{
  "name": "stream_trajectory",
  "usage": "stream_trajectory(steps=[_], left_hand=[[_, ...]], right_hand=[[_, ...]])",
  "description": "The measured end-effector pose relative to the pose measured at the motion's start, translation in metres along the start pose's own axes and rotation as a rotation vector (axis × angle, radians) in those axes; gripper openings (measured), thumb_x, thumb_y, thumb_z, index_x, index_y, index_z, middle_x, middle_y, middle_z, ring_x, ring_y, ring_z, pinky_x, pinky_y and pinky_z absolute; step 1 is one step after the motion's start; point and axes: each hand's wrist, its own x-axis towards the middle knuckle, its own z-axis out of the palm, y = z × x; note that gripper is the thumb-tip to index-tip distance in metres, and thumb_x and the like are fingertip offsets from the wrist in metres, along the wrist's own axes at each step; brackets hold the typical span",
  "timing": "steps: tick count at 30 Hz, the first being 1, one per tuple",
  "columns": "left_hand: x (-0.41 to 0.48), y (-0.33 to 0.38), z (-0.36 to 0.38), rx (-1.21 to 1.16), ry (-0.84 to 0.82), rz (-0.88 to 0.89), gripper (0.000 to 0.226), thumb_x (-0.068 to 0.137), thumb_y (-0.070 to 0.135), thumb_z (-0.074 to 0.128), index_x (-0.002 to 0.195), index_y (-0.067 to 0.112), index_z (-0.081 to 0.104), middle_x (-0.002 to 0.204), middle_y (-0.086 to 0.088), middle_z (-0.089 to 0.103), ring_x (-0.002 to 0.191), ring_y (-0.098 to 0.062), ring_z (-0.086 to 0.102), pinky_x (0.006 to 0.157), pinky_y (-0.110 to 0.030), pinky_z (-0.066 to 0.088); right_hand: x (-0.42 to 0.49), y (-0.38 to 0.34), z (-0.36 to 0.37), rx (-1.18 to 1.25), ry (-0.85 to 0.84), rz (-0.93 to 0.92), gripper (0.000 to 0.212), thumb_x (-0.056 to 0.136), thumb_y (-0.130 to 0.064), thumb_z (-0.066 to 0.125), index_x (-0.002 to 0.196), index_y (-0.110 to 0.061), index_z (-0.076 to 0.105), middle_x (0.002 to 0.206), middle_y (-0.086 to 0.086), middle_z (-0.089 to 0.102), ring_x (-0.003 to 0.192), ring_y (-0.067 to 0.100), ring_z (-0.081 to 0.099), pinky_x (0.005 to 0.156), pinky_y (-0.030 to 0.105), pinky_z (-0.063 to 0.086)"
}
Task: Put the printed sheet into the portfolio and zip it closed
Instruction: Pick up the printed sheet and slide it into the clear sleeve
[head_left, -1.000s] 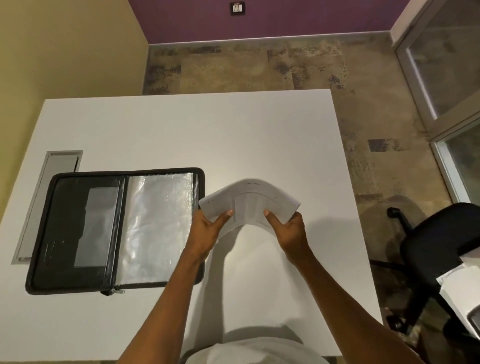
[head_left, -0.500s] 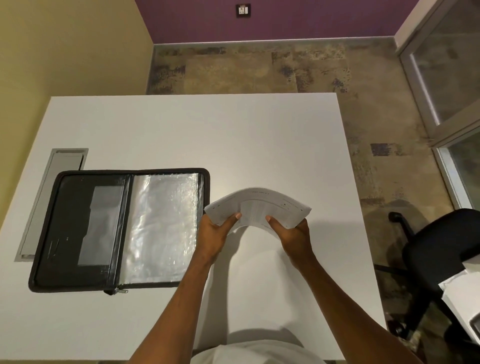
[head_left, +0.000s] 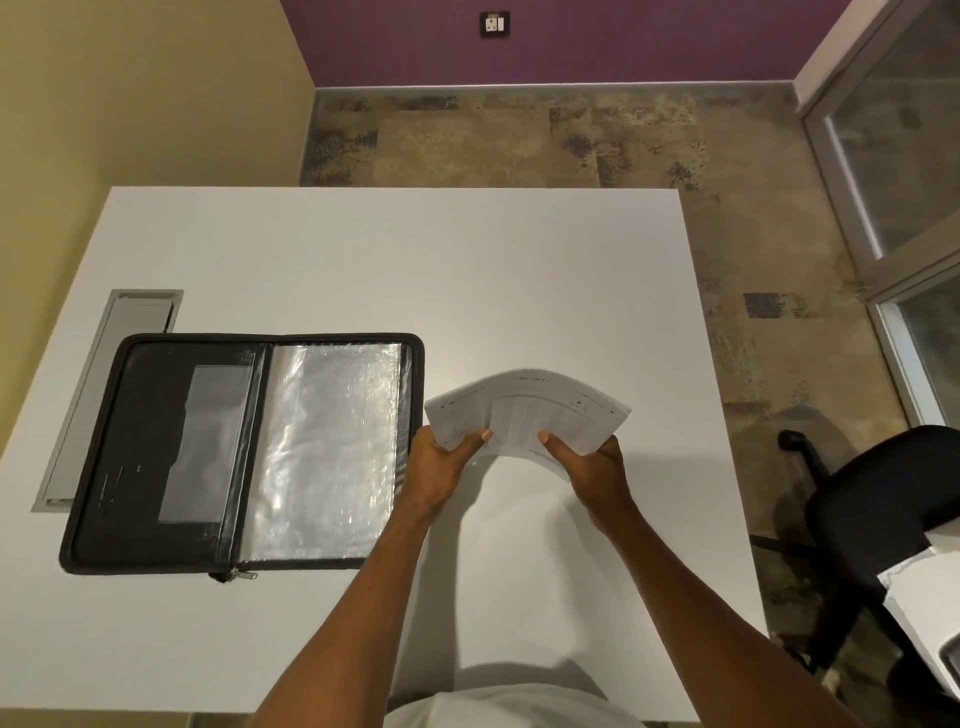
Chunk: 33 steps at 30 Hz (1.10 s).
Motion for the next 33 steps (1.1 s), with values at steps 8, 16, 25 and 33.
stream_trajectory(steps=[8,16,25,33], left_hand=[[0.007,0.019,-0.028,0.072,-0.129,-0.032,0.037,0.087,0.022,0.084,0.115,0.042,0.072,0.114,0.01,0.077,0.106,-0.013,0.073,0.091,-0.037,0.061],[0.013,0.033,-0.101,-0.071,-0.098,-0.034,0.045,0.086,0.014,0.083,0.129,0.017,0.069,0.12,-0.003,0.076,0.112,-0.021,0.073,0.098,-0.044,0.058],[0.057,0.05,-0.203,-0.233,-0.145,-0.186,0.043,0.089,0.005,0.078,0.131,0.006,0.067,0.126,-0.009,0.074,0.116,-0.025,0.071,0.103,-0.046,0.055],[0.113,0.037,-0.266,-0.238,-0.126,-0.287,0.033,0.092,0.003,0.073,0.125,0.001,0.07,0.119,-0.012,0.076,0.11,-0.027,0.074,0.09,-0.034,0.062]], right_hand=[[0.009,-0.022,-0.002,-0.136,-0.193,-0.055,0.042,0.086,-0.021,0.084,0.125,-0.018,0.07,0.117,0.001,0.077,0.106,0.019,0.074,0.095,0.046,0.06],[0.001,-0.061,0.067,-0.233,-0.317,-0.118,0.031,0.092,-0.026,0.076,0.122,-0.027,0.066,0.101,-0.018,0.074,0.086,-0.001,0.075,0.069,0.017,0.06],[0.018,-0.077,0.17,-0.279,-0.368,-0.131,0.045,0.097,-0.026,0.071,0.139,-0.017,0.06,0.113,-0.013,0.071,0.096,0.003,0.072,0.074,0.015,0.057],[0.051,-0.061,0.231,-0.302,-0.305,-0.071,0.033,0.093,-0.029,0.075,0.125,-0.026,0.068,0.11,-0.014,0.074,0.098,0.01,0.073,0.089,0.036,0.062]])
